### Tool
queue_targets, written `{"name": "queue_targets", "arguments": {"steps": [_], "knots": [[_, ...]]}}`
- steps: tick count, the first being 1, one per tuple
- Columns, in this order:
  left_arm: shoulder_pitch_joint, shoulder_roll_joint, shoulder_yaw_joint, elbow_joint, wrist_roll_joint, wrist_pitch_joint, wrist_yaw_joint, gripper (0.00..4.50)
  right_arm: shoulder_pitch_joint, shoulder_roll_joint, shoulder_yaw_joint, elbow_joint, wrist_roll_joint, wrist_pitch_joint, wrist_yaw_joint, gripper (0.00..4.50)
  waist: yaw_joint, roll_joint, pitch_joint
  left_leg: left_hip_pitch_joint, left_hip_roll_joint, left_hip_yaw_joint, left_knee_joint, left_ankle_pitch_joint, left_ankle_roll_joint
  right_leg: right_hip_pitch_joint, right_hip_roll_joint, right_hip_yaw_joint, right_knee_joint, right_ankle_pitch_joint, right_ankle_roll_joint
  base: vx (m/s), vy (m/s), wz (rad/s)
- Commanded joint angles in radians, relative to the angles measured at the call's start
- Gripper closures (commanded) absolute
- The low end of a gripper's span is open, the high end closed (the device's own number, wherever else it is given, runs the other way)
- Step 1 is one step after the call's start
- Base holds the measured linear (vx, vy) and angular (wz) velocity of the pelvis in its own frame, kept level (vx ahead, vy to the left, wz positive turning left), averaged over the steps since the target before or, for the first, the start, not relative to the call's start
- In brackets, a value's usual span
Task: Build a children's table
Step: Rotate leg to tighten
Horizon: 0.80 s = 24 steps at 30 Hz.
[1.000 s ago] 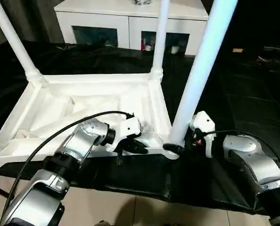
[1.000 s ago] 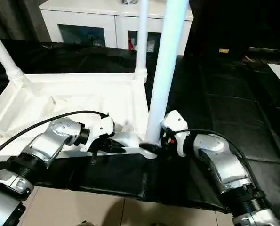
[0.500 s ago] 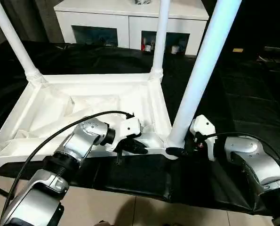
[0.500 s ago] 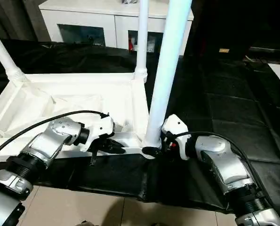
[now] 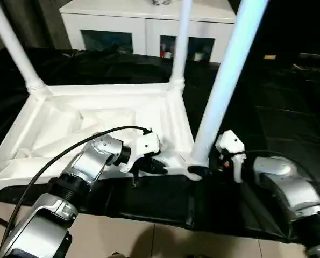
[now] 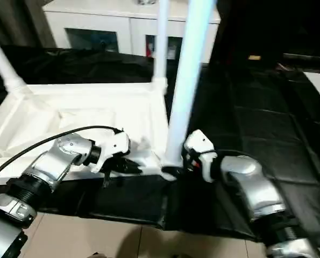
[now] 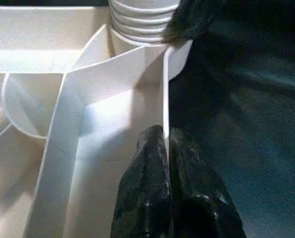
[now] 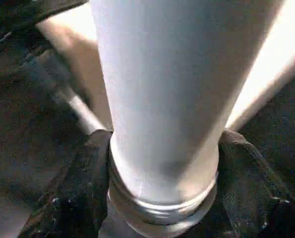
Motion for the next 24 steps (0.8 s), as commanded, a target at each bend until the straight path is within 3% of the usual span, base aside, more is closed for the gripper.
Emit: {"name": "queue_targets", "arguments": {"steps": [1,2,4,5,7,8,10,13,16,17,21,24], "knots": [[-0.045,-0.071,0.035,0.059,0.0,0.003,0.144,4.5,-0.035,0.09,-0.042,0.04,0.023,0.041,-0.168,1.82,-0.006,-0.01,-0.072,0.008,0.025,-0.006,-0.072,-0.188,0.034,0.052,-0.052,0.043,-0.069,-0.32,-0.201,0.0,0.0,0.0],[-0.057,-0.095,0.043,0.083,0.001,0.006,0.187,4.5,-0.045,0.124,-0.05,0.07,0.008,0.046,-0.235,1.82,-0.008,-0.009,-0.073,0.003,0.024,-0.008,-0.073,-0.182,0.027,0.058,-0.052,0.042,-0.068,-0.323,-0.189,0.0,0.0,0.0],[-0.074,-0.123,0.046,0.114,0.009,0.012,0.24,4.5,-0.066,0.16,-0.053,0.122,-0.031,0.051,-0.339,1.82,-0.012,-0.007,-0.073,0.003,0.025,-0.008,-0.074,-0.186,0.03,0.057,-0.053,0.042,-0.068,-0.316,-0.188,0.0,0.0,0.0],[-0.093,-0.15,0.052,0.146,0.018,0.019,0.304,4.5,-0.089,0.187,-0.051,0.179,-0.074,0.047,-0.439,1.82,-0.014,-0.002,-0.071,0.005,0.023,-0.007,-0.073,-0.188,0.027,0.052,-0.05,0.042,-0.07,-0.318,-0.186,0.0,0.0,0.0],[-0.133,-0.201,0.082,0.206,0.014,0.051,0.432,4.5,-0.131,0.225,-0.055,0.279,-0.143,0.013,-0.626,1.83,-0.02,-0.002,-0.074,0.011,0.019,-0.006,-0.071,-0.2,0.012,0.05,-0.05,0.042,-0.073,-0.337,-0.185,0.0,0.0,0.0],[-0.151,-0.222,0.095,0.231,0.012,0.059,0.488,4.5,-0.149,0.242,-0.059,0.322,-0.164,-0.004,-0.707,1.83,-0.018,0.003,-0.075,0.013,0.019,-0.006,-0.07,-0.189,0.01,0.05,-0.051,0.045,-0.072,-0.311,-0.193,0.0,0.0,0.0],[-0.165,-0.238,0.102,0.249,0.014,0.063,0.533,4.5,-0.165,0.26,-0.07,0.361,-0.178,-0.026,-0.775,1.83,-0.021,-0.002,-0.075,0.007,0.018,-0.005,-0.071,-0.184,0.022,0.055,-0.049,0.042,-0.071,-0.29,-0.193,0.0,0.0,0.0],[-0.178,-0.252,0.096,0.268,0.03,0.055,0.552,4.5,-0.184,0.291,-0.094,0.4,-0.165,-0.057,-0.794,1.83,-0.019,0.002,-0.08,0.003,0.016,-0.005,-0.068,-0.158,0.059,0.058,-0.05,0.043,-0.065,-0.227,-0.208,0.0,0.0,0.0],[-0.181,-0.255,0.092,0.28,0.045,0.035,0.531,4.5,-0.203,0.326,-0.125,0.406,-0.142,-0.061,-0.767,1.83,-0.019,0.005,-0.08,0.002,0.017,-0.005,-0.069,-0.154,0.075,0.061,-0.049,0.041,-0.064,-0.218,-0.213,0.0,0.0,0.0],[-0.174,-0.244,0.085,0.275,0.049,0.027,0.509,4.5,-0.198,0.319,-0.124,0.38,-0.141,-0.08,-0.739,1.27,-0.019,0.009,-0.079,0.004,0.018,-0.005,-0.069,-0.167,0.078,0.061,-0.05,0.041,-0.066,-0.225,-0.213,0.0,0.0,0.0],[-0.173,-0.225,0.067,0.288,0.057,0.007,0.481,4.5,-0.196,0.303,-0.114,0.35,-0.14,-0.133,-0.726,1.03,-0.02,0.008,-0.08,0.001,0.019,-0.007,-0.071,-0.166,0.079,0.064,-0.051,0.041,-0.063,-0.205,-0.219,0.0,0.0,0.0],[-0.149,-0.185,0.037,0.258,0.069,-0.019,0.403,4.5,-0.173,0.247,-0.089,0.258,-0.146,-0.096,-0.637,0.71,-0.022,0.009,-0.078,0.001,0.018,-0.006,-0.07,-0.18,0.084,0.065,-0.049,0.039,-0.067,-0.224,-0.215,0.0,0.0,0.0]]}}
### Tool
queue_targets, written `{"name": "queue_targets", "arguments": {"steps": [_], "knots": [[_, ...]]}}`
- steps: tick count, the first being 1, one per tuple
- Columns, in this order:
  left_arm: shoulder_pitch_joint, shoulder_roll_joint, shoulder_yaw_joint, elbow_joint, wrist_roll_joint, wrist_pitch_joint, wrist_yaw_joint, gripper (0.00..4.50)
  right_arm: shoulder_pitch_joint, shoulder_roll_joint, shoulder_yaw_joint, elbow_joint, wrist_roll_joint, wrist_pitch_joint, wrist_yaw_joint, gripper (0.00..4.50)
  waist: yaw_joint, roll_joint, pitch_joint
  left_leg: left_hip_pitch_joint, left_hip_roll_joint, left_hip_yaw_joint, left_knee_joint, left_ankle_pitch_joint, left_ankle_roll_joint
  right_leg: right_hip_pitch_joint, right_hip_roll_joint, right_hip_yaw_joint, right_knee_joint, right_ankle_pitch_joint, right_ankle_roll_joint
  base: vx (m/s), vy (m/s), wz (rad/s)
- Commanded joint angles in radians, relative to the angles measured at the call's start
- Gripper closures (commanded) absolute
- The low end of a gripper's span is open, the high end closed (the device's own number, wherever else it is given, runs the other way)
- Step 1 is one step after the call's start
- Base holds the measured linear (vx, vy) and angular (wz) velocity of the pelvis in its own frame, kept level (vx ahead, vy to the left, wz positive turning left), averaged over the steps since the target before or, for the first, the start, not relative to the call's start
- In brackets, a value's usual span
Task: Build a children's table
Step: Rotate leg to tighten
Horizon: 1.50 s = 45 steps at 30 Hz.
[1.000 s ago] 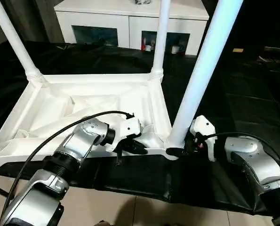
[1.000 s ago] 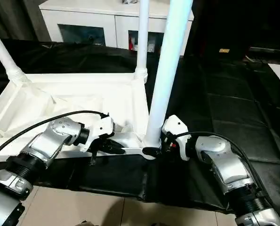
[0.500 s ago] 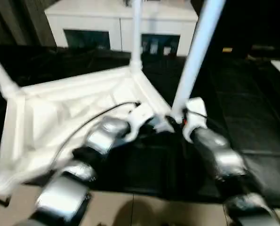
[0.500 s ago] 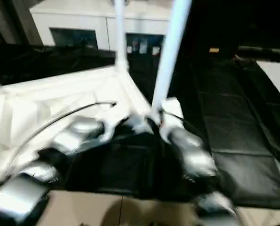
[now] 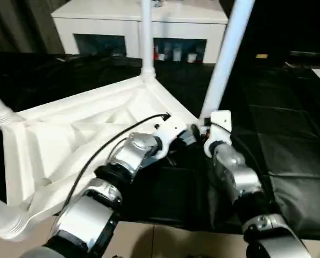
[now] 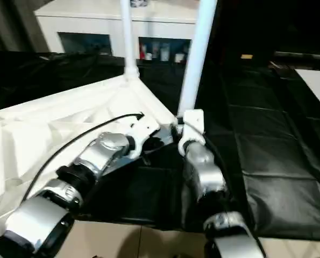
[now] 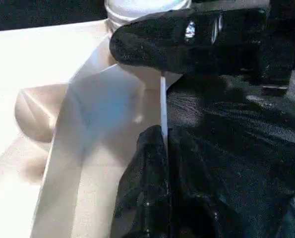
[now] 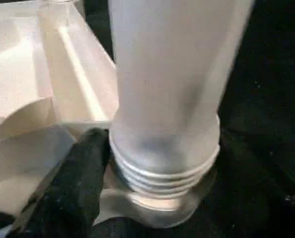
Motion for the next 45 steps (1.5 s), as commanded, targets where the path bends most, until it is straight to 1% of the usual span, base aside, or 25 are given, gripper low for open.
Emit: {"name": "queue_targets", "arguments": {"steps": [1,4,5,6,7,8,10,13,14,16,17,18,19,21,22,23,24,27,32,33,37,38,40,42,45], "knots": [[0.012,0.049,-0.013,-0.033,0.016,-0.037,-0.059,4.5,0.021,-0.053,0.027,-0.085,-0.005,0.046,0.096,0.68,0.005,-0.002,-0.071,0.001,0.021,-0.005,-0.07,-0.174,0.087,0.067,-0.049,0.041,-0.064,-0.216,-0.215,0.0,0.0,0.0],[0.034,0.083,-0.029,-0.062,0.013,-0.067,-0.148,4.5,0.057,-0.133,0.066,-0.181,0.005,0.073,0.258,0.68,0.003,-0.003,-0.072,0.0,0.024,-0.005,-0.068,-0.168,0.108,0.069,-0.048,0.041,-0.061,-0.179,-0.228,0.0,0.0,0.0],[0.035,0.085,-0.029,-0.063,0.012,-0.068,-0.153,4.5,0.059,-0.139,0.069,-0.187,0.006,0.072,0.27,0.68,0.001,-0.002,-0.072,-0.002,0.024,-0.004,-0.067,-0.164,0.11,0.068,-0.049,0.041,-0.061,-0.179,-0.234,0.0,0.0,0.0],[0.041,0.096,-0.034,-0.07,0.01,-0.073,-0.18,4.5,0.075,-0.175,0.088,-0.222,0.011,0.07,0.333,0.68,0.003,0.0,-0.072,0.0,0.024,-0.004,-0.067,-0.169,0.11,0.068,-0.049,0.04,-0.062,-0.185,-0.236,0.0,0.0,0.0],[0.062,0.123,-0.048,-0.097,-0.001,-0.108,-0.268,4.5,0.108,-0.249,0.112,-0.287,0.036,0.067,0.46,0.68,0.004,0.0,-0.071,0.001,0.026,-0.005,-0.068,-0.171,0.11,0.068,-0.049,0.041,-0.062,-0.183,-0.237,0.0,0.0,0.0],[0.065,0.128,-0.05,-0.103,-0.004,-0.11,-0.282,4.5,0.113,-0.259,0.114,-0.297,0.044,0.067,0.48,0.68,0.007,-0.001,-0.071,0.001,0.028,-0.007,-0.069,-0.175,0.115,0.072,-0.049,0.041,-0.062,-0.177,-0.237,0.0,0.0,0.0],[0.087,0.157,-0.063,-0.139,-0.029,-0.12,-0.388,4.5,0.148,-0.335,0.131,-0.363,0.094,0.069,0.624,0.68,0.01,0.0,-0.069,0.002,0.033,-0.005,-0.07,-0.181,0.124,0.068,-0.05,0.044,-0.059,-0.164,-0.248,0.0,0.0,0.0],[0.098,0.185,-0.082,-0.162,-0.036,-0.128,-0.467,4.5,0.166,-0.383,0.151,-0.394,0.096,0.052,0.703,0.68,0.016,0.003,-0.069,0.006,0.034,-0.006,-0.072,-0.205,0.111,0.064,-0.051,0.044,-0.06,-0.191,-0.254,0.0,0.0,0.0],[0.115,0.213,-0.098,-0.209,-0.053,-0.106,-0.558,4.5,0.169,-0.411,0.163,-0.411,0.102,0.056,0.768,0.68,0.019,0.0,-0.068,0.008,0.034,-0.005,-0.073,-0.215,0.103,0.064,-0.052,0.045,-0.061,-0.207,-0.254,0.0,0.0,0.0],[0.127,0.233,-0.109,-0.254,-0.067,-0.07,-0.621,4.5,0.17,-0.426,0.169,-0.427,0.114,0.07,0.818,0.68,0.023,-0.001,-0.066,0.009,0.038,-0.004,-0.075,-0.214,0.096,0.061,-0.053,0.047,-0.06,-0.214,-0.256,0.0,0.0,0.0],[0.127,0.233,-0.109,-0.254,-0.067,-0.07,-0.621,4.5,0.17,-0.426,0.169,-0.427,0.114,0.07,0.818,0.68,0.028,0.003,-0.067,0.014,0.039,-0.003,-0.074,-0.217,0.092,0.057,-0.052,0.048,-0.061,-0.214,-0.258,0.0,0.0,0.0],[0.136,0.249,-0.121,-0.28,-0.067,-0.054,-0.654,4.5,0.172,-0.438,0.177,-0.444,0.124,0.079,0.846,0.68,0.028,0.001,-0.066,0.016,0.039,-0.002,-0.075,-0.222,0.089,0.055,-0.051,0.048,-0.062,-0.216,-0.259,0.0,0.0,0.0],[0.139,0.256,-0.126,-0.287,-0.062,-0.056,-0.661,4.5,0.174,-0.445,0.183,-0.452,0.129,0.082,0.861,0.68,0.031,-0.002,-0.065,0.015,0.041,-0.002,-0.077,-0.225,0.083,0.056,-0.05,0.048,-0.06,-0.22,-0.256,0.0,0.0,0.0],[0.141,0.265,-0.127,-0.286,-0.051,-0.069,-0.658,4.5,0.176,-0.457,0.196,-0.46,0.133,0.085,0.89,0.68,0.034,0.003,-0.064,0.016,0.041,-0.002,-0.077,-0.228,0.076,0.055,-0.051,0.049,-0.061,-0.229,-0.249,0.0,0.0,0.0],[0.14,0.266,-0.121,-0.282,-0.05,-0.074,-0.65,4.5,0.174,-0.459,0.2,-0.455,0.128,0.088,0.901,0.68,0.034,-0.006,-0.064,0.015,0.039,-0.001,-0.077,-0.232,0.073,0.055,-0.05,0.049,-0.063,-0.239,-0.245,0.0,0.0,0.0],[0.14,0.266,-0.116,-0.283,-0.051,-0.073,-0.644,4.5,0.172,-0.459,0.202,-0.449,0.126,0.091,0.909,0.68,0.037,-0.003,-0.064,0.013,0.038,-0.002,-0.077,-0.225,0.07,0.057,-0.053,0.05,-0.061,-0.246,-0.241,0.0,0.0,0.0],[0.14,0.266,-0.115,-0.283,-0.051,-0.072,-0.642,4.5,0.171,-0.459,0.202,-0.448,0.125,0.091,0.911,0.68,0.037,-0.007,-0.064,0.011,0.037,-0.002,-0.077,-0.222,0.071,0.058,-0.053,0.049,-0.062,-0.25,-0.237,0.0,0.0,0.0],[0.143,0.272,-0.11,-0.298,-0.052,-0.06,-0.637,4.5,0.164,-0.467,0.218,-0.431,0.107,0.083,0.945,0.68,0.039,-0.01,-0.065,0.008,0.036,-0.002,-0.076,-0.202,0.073,0.059,-0.054,0.048,-0.062,-0.264,-0.223,0.0,0.0,0.0],[0.145,0.275,-0.111,-0.309,-0.052,-0.052,-0.634,4.5,0.157,-0.472,0.218,-0.411,0.107,0.087,0.958,0.68,0.039,-0.009,-0.066,0.007,0.037,-0.003,-0.075,-0.186,0.078,0.059,-0.054,0.048,-0.061,-0.257,-0.222,0.0,0.0,0.0],[0.145,0.275,-0.111,-0.309,-0.052,-0.052,-0.634,4.5,0.157,-0.472,0.217,-0.408,0.108,0.088,0.959,0.85,0.038,-0.008,-0.067,0.007,0.036,-0.003,-0.074,-0.182,0.079,0.058,-0.053,0.048,-0.06,-0.248,-0.225,0.0,0.0,0.0],[0.146,0.274,-0.109,-0.307,-0.051,-0.053,-0.628,4.5,0.159,-0.47,0.215,-0.396,0.104,0.091,0.963,0.98,0.039,-0.009,-0.067,0.007,0.035,-0.002,-0.073,-0.182,0.082,0.058,-0.054,0.047,-0.061,-0.249,-0.227,0.0,0.0,0.0],[0.147,0.274,-0.108,-0.308,-0.051,-0.052,-0.626,4.5,0.158,-0.465,0.21,-0.39,0.107,0.1,0.959,1.2,0.04,-0.009,-0.067,0.007,0.035,-0.002,-0.073,-0.182,0.082,0.059,-0.053,0.047,-0.061,-0.253,-0.224,0.0,0.0,0.0],[0.149,0.275,-0.11,-0.31,-0.05,-0.051,-0.625,4.5,0.157,-0.461,0.206,-0.383,0.105,0.103,0.958,1.32,0.039,-0.009,-0.066,0.007,0.035,-0.002,-0.074,-0.183,0.08,0.059,-0.053,0.047,-0.062,-0.259,-0.222,0.0,0.0,0.0],[0.151,0.276,-0.112,-0.312,-0.048,-0.048,-0.625,4.5,0.159,-0.463,0.211,-0.376,0.096,0.097,0.964,1.63,0.04,-0.009,-0.067,0.007,0.035,-0.002,-0.073,-0.182,0.08,0.059,-0.053,0.047,-0.062,-0.259,-0.22,0.0,0.0,0.0],[0.152,0.276,-0.112,-0.315,-0.047,-0.047,-0.624,4.5,0.159,-0.461,0.21,-0.372,0.097,0.097,0.963,1.71,0.04,-0.008,-0.067,0.007,0.036,-0.003,-0.074,-0.182,0.079,0.059,-0.053,0.047,-0.061,-0.258,-0.221,0.0,0.0,0.0]]}}
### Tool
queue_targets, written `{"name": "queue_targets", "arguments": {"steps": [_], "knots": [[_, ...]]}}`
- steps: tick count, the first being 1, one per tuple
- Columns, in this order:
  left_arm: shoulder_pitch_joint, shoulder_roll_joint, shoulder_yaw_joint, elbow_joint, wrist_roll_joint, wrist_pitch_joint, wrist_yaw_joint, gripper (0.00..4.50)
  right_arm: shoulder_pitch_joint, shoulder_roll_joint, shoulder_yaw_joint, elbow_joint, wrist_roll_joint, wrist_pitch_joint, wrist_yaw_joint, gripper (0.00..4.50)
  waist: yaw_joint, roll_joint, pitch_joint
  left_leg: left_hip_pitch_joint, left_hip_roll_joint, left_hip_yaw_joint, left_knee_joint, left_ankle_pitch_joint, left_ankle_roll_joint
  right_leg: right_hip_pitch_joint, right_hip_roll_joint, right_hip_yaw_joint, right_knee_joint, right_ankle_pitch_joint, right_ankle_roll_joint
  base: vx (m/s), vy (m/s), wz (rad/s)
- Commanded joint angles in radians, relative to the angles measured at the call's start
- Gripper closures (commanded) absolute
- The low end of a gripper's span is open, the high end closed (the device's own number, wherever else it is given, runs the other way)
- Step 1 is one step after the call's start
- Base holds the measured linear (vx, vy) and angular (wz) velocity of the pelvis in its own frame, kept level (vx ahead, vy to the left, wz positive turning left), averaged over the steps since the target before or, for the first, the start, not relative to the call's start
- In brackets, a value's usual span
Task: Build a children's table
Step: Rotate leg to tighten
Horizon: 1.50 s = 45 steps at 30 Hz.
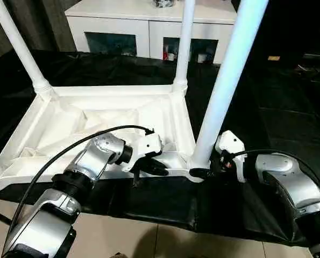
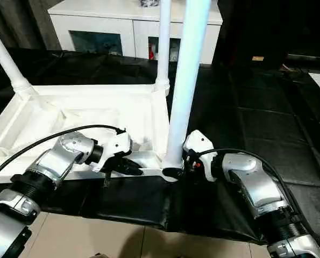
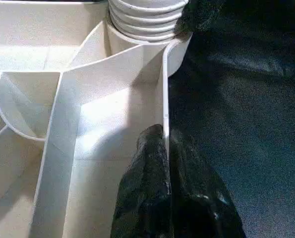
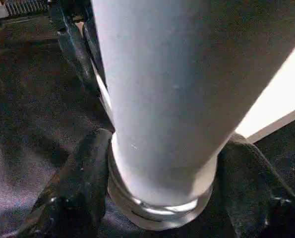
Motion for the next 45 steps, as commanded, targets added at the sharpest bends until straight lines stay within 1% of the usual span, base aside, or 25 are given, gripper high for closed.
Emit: {"name": "queue_targets", "arguments": {"steps": [1,8,10,13,14,15,16,17,19,20,21,22,26,28,30,32,33,35,38,39,41,42,43,44,45], "knots": [[0.002,0.002,-0.015,-0.023,0.014,0.006,-0.008,4.5,-0.013,-0.002,0.0,0.015,-0.011,0.003,0.004,1.75,-0.003,-0.011,-0.067,0.007,0.033,-0.004,-0.073,-0.185,0.078,0.056,-0.053,0.046,-0.06,-0.26,-0.22,0.0,0.0,0.0],[0.008,-0.011,-0.001,-0.024,0.003,0.012,0.017,4.5,-0.003,0.039,-0.03,0.03,0.012,0.012,-0.033,1.81,-0.004,-0.013,-0.067,0.007,0.032,-0.005,-0.072,-0.181,0.079,0.056,-0.054,0.045,-0.06,-0.263,-0.22,0.0,0.0,0.0],[-0.003,-0.041,0.018,0.01,0.018,0.004,0.107,4.5,-0.013,0.088,-0.055,0.08,-0.013,0.023,-0.153,1.81,-0.006,-0.014,-0.067,0.007,0.031,-0.005,-0.072,-0.184,0.074,0.054,-0.053,0.045,-0.062,-0.275,-0.218,0.0,0.0,0.0],[-0.02,-0.08,0.043,0.056,0.032,-0.008,0.219,4.5,-0.028,0.159,-0.091,0.146,-0.045,0.038,-0.323,1.81,-0.017,-0.013,-0.064,0.011,0.027,-0.008,-0.075,-0.228,0.042,0.051,-0.053,0.039,-0.073,-0.373,-0.185,0.0,0.0,0.0],[-0.04,-0.12,0.06,0.098,0.044,-0.003,0.318,4.5,-0.04,0.224,-0.134,0.192,-0.054,0.059,-0.47,1.81,-0.024,-0.014,-0.063,0.008,0.025,-0.008,-0.076,-0.237,0.037,0.049,-0.051,0.039,-0.076,-0.388,-0.177,0.0,0.0,0.0],[-0.048,-0.137,0.065,0.116,0.047,0.006,0.354,4.5,-0.046,0.252,-0.155,0.212,-0.055,0.074,-0.535,1.81,-0.029,-0.012,-0.061,0.007,0.025,-0.009,-0.078,-0.242,0.031,0.048,-0.05,0.039,-0.077,-0.399,-0.171,0.0,0.0,0.0],[-0.048,-0.137,0.065,0.116,0.047,0.006,0.354,4.5,-0.046,0.252,-0.155,0.212,-0.055,0.074,-0.535,1.81,-0.033,-0.014,-0.064,0.009,0.023,-0.012,-0.078,-0.259,0.019,0.05,-0.051,0.035,-0.08,-0.423,-0.158,0.0,0.0,0.0],[-0.053,-0.147,0.069,0.126,0.049,0.013,0.375,4.5,-0.054,0.281,-0.17,0.237,-0.068,0.076,-0.61,1.81,-0.034,-0.016,-0.064,0.008,0.022,-0.011,-0.078,-0.257,0.021,0.05,-0.052,0.036,-0.083,-0.426,-0.149,0.0,0.0,0.0],[-0.086,-0.208,0.098,0.183,0.047,0.042,0.508,4.5,-0.075,0.343,-0.198,0.296,-0.09,0.069,-0.755,1.81,-0.045,-0.011,-0.065,0.009,0.021,-0.01,-0.077,-0.26,0.018,0.045,-0.051,0.038,-0.083,-0.408,-0.161,0.0,0.0,0.0],[-0.091,-0.22,0.104,0.194,0.047,0.046,0.532,4.5,-0.079,0.354,-0.202,0.307,-0.094,0.066,-0.777,1.81,-0.046,-0.013,-0.066,0.012,0.019,-0.011,-0.075,-0.266,0.019,0.045,-0.049,0.036,-0.085,-0.407,-0.159,0.0,0.0,0.0],[-0.115,-0.265,0.123,0.245,0.054,0.038,0.627,4.5,-0.115,0.414,-0.23,0.381,-0.101,0.044,-0.905,1.81,-0.047,-0.011,-0.067,0.012,0.019,-0.01,-0.075,-0.262,0.021,0.045,-0.05,0.038,-0.085,-0.398,-0.162,0.0,0.0,0.0],[-0.124,-0.278,0.121,0.267,0.065,0.027,0.661,4.5,-0.133,0.439,-0.238,0.417,-0.112,0.03,-0.969,1.81,-0.052,-0.007,-0.066,0.01,0.017,-0.011,-0.075,-0.268,0.024,0.043,-0.051,0.036,-0.086,-0.401,-0.166,0.0,0.0,0.0],[-0.146,-0.302,0.106,0.302,0.091,0.013,0.689,4.5,-0.189,0.513,-0.226,0.515,-0.152,-0.009,-1.1,1.82,-0.054,-0.009,-0.068,0.007,0.016,-0.011,-0.076,-0.262,0.036,0.045,-0.05,0.035,-0.087,-0.391,-0.16,0.0,0.0,0.0],[-0.149,-0.301,0.104,0.301,0.095,0.013,0.677,4.5,-0.197,0.52,-0.217,0.524,-0.16,-0.018,-1.102,1.82,-0.054,-0.01,-0.069,0.008,0.017,-0.011,-0.077,-0.266,0.041,0.047,-0.05,0.035,-0.085,-0.381,-0.161,0.0,0.0,0.0],[-0.149,-0.289,0.099,0.298,0.101,0.01,0.666,4.5,-0.192,0.516,-0.209,0.493,-0.157,-0.049,-1.046,1.26,-0.052,-0.01,-0.067,0.007,0.018,-0.011,-0.078,-0.273,0.048,0.048,-0.05,0.036,-0.084,-0.37,-0.162,0.0,0.0,0.0],[-0.151,-0.267,0.095,0.31,0.1,0.0,0.642,4.5,-0.174,0.479,-0.209,0.415,-0.159,-0.09,-0.984,1.07,-0.05,-0.012,-0.069,0.003,0.02,-0.011,-0.078,-0.253,0.059,0.052,-0.051,0.037,-0.079,-0.336,-0.169,0.0,0.0,0.0],[-0.151,-0.265,0.095,0.31,0.1,0.0,0.641,4.5,-0.173,0.477,-0.209,0.41,-0.158,-0.089,-0.981,1.07,-0.05,-0.012,-0.069,0.003,0.02,-0.01,-0.078,-0.249,0.061,0.052,-0.049,0.037,-0.078,-0.327,-0.172,0.0,0.0,0.0],[-0.146,-0.249,0.09,0.304,0.103,-0.008,0.617,4.5,-0.159,0.44,-0.21,0.358,-0.138,-0.067,-0.914,0.69,-0.048,-0.015,-0.069,-0.001,0.018,-0.009,-0.077,-0.227,0.078,0.057,-0.05,0.037,-0.075,-0.305,-0.178,0.0,0.0,0.0],[-0.136,-0.227,0.084,0.29,0.1,-0.023,0.563,4.5,-0.141,0.369,-0.184,0.299,-0.132,-0.043,-0.806,0.65,-0.047,-0.015,-0.071,-0.001,0.019,-0.007,-0.073,-0.209,0.089,0.057,-0.051,0.039,-0.073,-0.291,-0.187,0.0,0.0,0.0],[-0.128,-0.216,0.078,0.278,0.097,-0.038,0.532,4.5,-0.129,0.334,-0.171,0.268,-0.123,-0.031,-0.741,0.65,-0.046,-0.006,-0.071,0.0,0.02,-0.009,-0.073,-0.205,0.089,0.057,-0.052,0.039,-0.073,-0.286,-0.192,0.0,0.0,0.0],[-0.108,-0.185,0.061,0.247,0.091,-0.074,0.447,4.5,-0.094,0.254,-0.148,0.185,-0.079,-0.004,-0.568,0.65,-0.04,-0.011,-0.07,0.001,0.021,-0.006,-0.071,-0.2,0.116,0.062,-0.049,0.04,-0.072,-0.251,-0.202,0.0,0.0,0.0],[-0.096,-0.169,0.051,0.231,0.085,-0.099,0.396,4.5,-0.075,0.219,-0.143,0.143,-0.042,0.027,-0.481,0.65,-0.038,-0.006,-0.071,-0.001,0.024,-0.008,-0.071,-0.194,0.12,0.064,-0.051,0.04,-0.069,-0.236,-0.207,0.0,0.0,0.0],[-0.089,-0.16,0.046,0.221,0.08,-0.115,0.365,4.5,-0.063,0.2,-0.141,0.119,-0.019,0.046,-0.431,0.65,-0.039,-0.009,-0.071,-0.003,0.025,-0.008,-0.071,-0.19,0.132,0.066,-0.05,0.041,-0.067,-0.216,-0.214,0.0,0.0,0.0],[-0.075,-0.144,0.036,0.199,0.071,-0.121,0.31,4.5,-0.045,0.164,-0.128,0.095,-0.006,0.04,-0.362,0.65,-0.039,-0.001,-0.073,-0.002,0.028,-0.01,-0.071,-0.18,0.13,0.063,-0.051,0.041,-0.061,-0.193,-0.229,0.0,0.0,0.0],[-0.062,-0.129,0.026,0.177,0.063,-0.126,0.26,4.5,-0.03,0.132,-0.114,0.076,0.002,0.029,-0.3,0.65,-0.038,-0.005,-0.073,-0.003,0.03,-0.01,-0.071,-0.182,0.131,0.066,-0.051,0.04,-0.061,-0.176,-0.239,0.0,0.0,0.0]]}}
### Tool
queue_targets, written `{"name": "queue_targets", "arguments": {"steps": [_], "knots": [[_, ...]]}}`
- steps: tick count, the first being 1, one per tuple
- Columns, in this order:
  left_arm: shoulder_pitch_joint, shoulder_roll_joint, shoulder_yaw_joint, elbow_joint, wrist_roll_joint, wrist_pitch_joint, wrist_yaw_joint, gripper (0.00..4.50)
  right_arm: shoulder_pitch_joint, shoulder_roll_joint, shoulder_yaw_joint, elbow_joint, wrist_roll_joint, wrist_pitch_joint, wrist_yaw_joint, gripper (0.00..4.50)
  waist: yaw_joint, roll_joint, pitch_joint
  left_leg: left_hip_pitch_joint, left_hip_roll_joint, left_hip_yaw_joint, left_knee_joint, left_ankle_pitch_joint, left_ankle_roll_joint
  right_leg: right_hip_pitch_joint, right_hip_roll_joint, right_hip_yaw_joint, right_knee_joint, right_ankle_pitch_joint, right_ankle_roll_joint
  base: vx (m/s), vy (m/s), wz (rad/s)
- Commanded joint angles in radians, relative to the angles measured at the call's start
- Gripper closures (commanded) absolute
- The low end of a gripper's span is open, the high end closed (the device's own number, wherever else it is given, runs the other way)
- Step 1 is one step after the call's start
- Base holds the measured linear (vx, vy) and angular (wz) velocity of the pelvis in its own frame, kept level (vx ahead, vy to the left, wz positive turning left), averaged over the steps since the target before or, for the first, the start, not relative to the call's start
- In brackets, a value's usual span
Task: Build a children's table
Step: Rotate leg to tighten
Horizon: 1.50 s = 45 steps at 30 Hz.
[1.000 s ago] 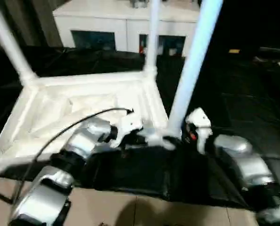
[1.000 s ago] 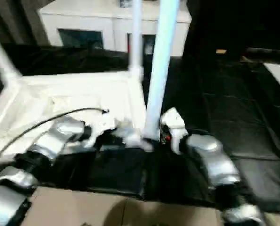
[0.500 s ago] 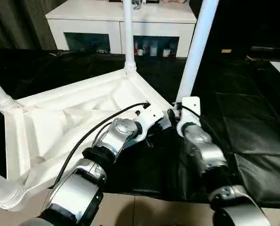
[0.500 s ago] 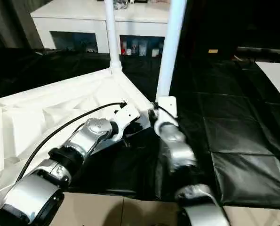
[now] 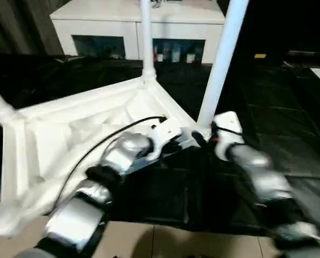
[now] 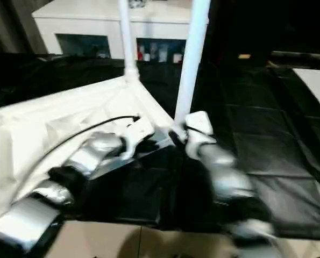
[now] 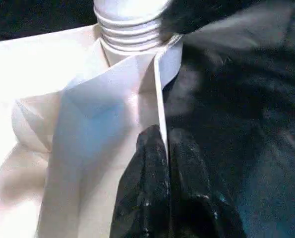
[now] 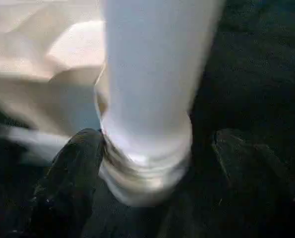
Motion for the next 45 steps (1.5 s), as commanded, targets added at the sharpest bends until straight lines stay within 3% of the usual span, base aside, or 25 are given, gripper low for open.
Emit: {"name": "queue_targets", "arguments": {"steps": [1,4,5,6,10,12,13,19,20,23,26,34,37,40,41,43,44,45], "knots": [[0.03,0.033,-0.056,-0.065,-0.005,-0.041,-0.148,4.5,0.029,-0.059,0.035,-0.062,0.039,0.005,0.162,0.65,0.006,-0.005,-0.066,0.001,0.032,-0.005,-0.068,-0.184,0.13,0.064,-0.052,0.044,-0.058,-0.169,-0.248,0.0,0.0,0.0],[0.063,0.082,-0.081,-0.141,-0.036,-0.026,-0.284,4.5,0.067,-0.145,0.076,-0.119,0.071,0.023,0.318,0.65,0.013,-0.002,-0.067,0.005,0.037,-0.005,-0.07,-0.194,0.127,0.065,-0.052,0.045,-0.051,-0.149,-0.275,0.0,0.0,0.0],[0.068,0.09,-0.083,-0.157,-0.045,-0.012,-0.308,4.5,0.074,-0.16,0.086,-0.131,0.074,0.025,0.347,0.65,0.021,-0.002,-0.063,0.009,0.041,-0.002,-0.071,-0.202,0.126,0.06,-0.053,0.048,-0.053,-0.16,-0.273,0.0,0.0,0.0],[0.071,0.097,-0.082,-0.169,-0.051,-0.002,-0.328,4.5,0.078,-0.174,0.095,-0.144,0.074,0.024,0.368,0.65,0.022,-0.006,-0.062,0.007,0.041,-0.001,-0.071,-0.203,0.122,0.061,-0.054,0.048,-0.053,-0.17,-0.273,0.0,0.0,0.0],[0.08,0.132,-0.094,-0.204,-0.046,0.001,-0.377,4.5,0.062,-0.171,0.109,-0.147,0.053,0.024,0.373,0.65,0.035,-0.007,-0.058,0.017,0.039,0.002,-0.076,-0.248,0.078,0.051,-0.055,0.049,-0.064,-0.275,-0.244,0.0,0.0,0.0],[0.082,0.138,-0.09,-0.211,-0.045,0.0,-0.38,4.5,0.055,-0.17,0.117,-0.148,0.048,0.026,0.386,0.65,0.036,-0.008,-0.058,0.014,0.038,0.001,-0.076,-0.245,0.065,0.053,-0.056,0.05,-0.064,-0.294,-0.23,0.0,0.0,0.0],[0.082,0.139,-0.089,-0.214,-0.044,0.0,-0.379,4.5,0.051,-0.167,0.122,-0.143,0.045,0.025,0.387,0.65,0.037,-0.012,-0.058,0.013,0.038,0.001,-0.077,-0.241,0.064,0.054,-0.055,0.05,-0.064,-0.296,-0.225,0.0,0.0,0.0],[0.086,0.148,-0.082,-0.239,-0.044,0.017,-0.381,4.5,0.043,-0.16,0.13,-0.137,0.049,0.036,0.4,0.65,0.036,-0.01,-0.062,0.008,0.038,-0.001,-0.074,-0.191,0.073,0.056,-0.056,0.05,-0.055,-0.24,-0.227,0.0,0.0,0.0],[0.086,0.15,-0.083,-0.241,-0.045,0.021,-0.381,4.5,0.042,-0.159,0.131,-0.137,0.051,0.042,0.408,0.93,0.037,-0.01,-0.063,0.007,0.037,0.0,-0.073,-0.181,0.078,0.057,-0.055,0.049,-0.054,-0.22,-0.233,0.0,0.0,0.0],[0.087,0.153,-0.083,-0.242,-0.044,0.023,-0.379,4.5,0.042,-0.153,0.126,-0.134,0.059,0.049,0.407,1.04,0.037,-0.009,-0.063,0.008,0.037,0.0,-0.073,-0.183,0.08,0.057,-0.054,0.049,-0.054,-0.218,-0.237,0.0,0.0,0.0],[0.087,0.154,-0.083,-0.243,-0.043,0.026,-0.38,4.5,0.042,-0.155,0.128,-0.135,0.063,0.054,0.412,1.42,0.036,-0.009,-0.063,0.009,0.036,0.001,-0.073,-0.192,0.076,0.057,-0.055,0.049,-0.056,-0.236,-0.232,0.0,0.0,0.0],[0.088,0.155,-0.085,-0.247,-0.039,0.035,-0.378,4.5,0.051,-0.162,0.135,-0.135,0.052,0.055,0.425,1.8,0.036,-0.009,-0.064,0.009,0.036,0.0,-0.072,-0.185,0.075,0.058,-0.054,0.049,-0.054,-0.223,-0.235,0.0,0.0,0.0],[0.082,0.146,-0.079,-0.226,-0.027,0.025,-0.336,4.5,0.05,-0.145,0.128,-0.105,0.024,0.041,0.371,1.81,0.035,-0.009,-0.063,0.009,0.036,0.0,-0.072,-0.187,0.073,0.057,-0.054,0.048,-0.056,-0.232,-0.232,0.0,0.0,0.0],[0.063,0.117,-0.06,-0.173,-0.003,0.02,-0.226,4.5,0.024,-0.083,0.097,-0.023,-0.022,0.043,0.206,1.81,0.026,-0.01,-0.058,0.009,0.03,0.001,-0.073,-0.228,0.053,0.053,-0.054,0.046,-0.066,-0.319,-0.209,0.0,0.0,0.0],[0.047,0.097,-0.049,-0.138,0.009,0.025,-0.159,4.5,0.015,-0.043,0.077,0.011,-0.033,0.05,0.121,1.81,0.021,-0.012,-0.057,0.012,0.027,-0.001,-0.074,-0.254,0.041,0.051,-0.053,0.043,-0.074,-0.384,-0.187,0.0,0.0,0.0],[0.032,0.073,-0.033,-0.105,0.009,0.031,-0.102,4.5,0.008,-0.001,0.059,0.037,-0.041,0.062,0.037,1.82,0.019,-0.01,-0.055,0.015,0.027,-0.003,-0.075,-0.272,0.03,0.047,-0.052,0.041,-0.079,-0.425,-0.171,0.0,0.0,0.0],[0.015,0.043,-0.014,-0.077,0.001,0.037,-0.047,4.5,0.004,0.042,0.051,0.053,-0.057,0.066,-0.044,1.82,0.012,-0.016,-0.054,0.009,0.025,-0.005,-0.077,-0.28,0.024,0.051,-0.052,0.039,-0.084,-0.457,-0.149,0.0,0.0,0.0],[0.015,0.043,-0.014,-0.077,0.001,0.037,-0.047,4.5,0.004,0.042,0.051,0.053,-0.057,0.066,-0.044,1.82,0.012,-0.014,-0.056,0.011,0.025,-0.007,-0.077,-0.284,0.021,0.049,-0.054,0.038,-0.085,-0.469,-0.141,0.0,0.0,0.0]]}}
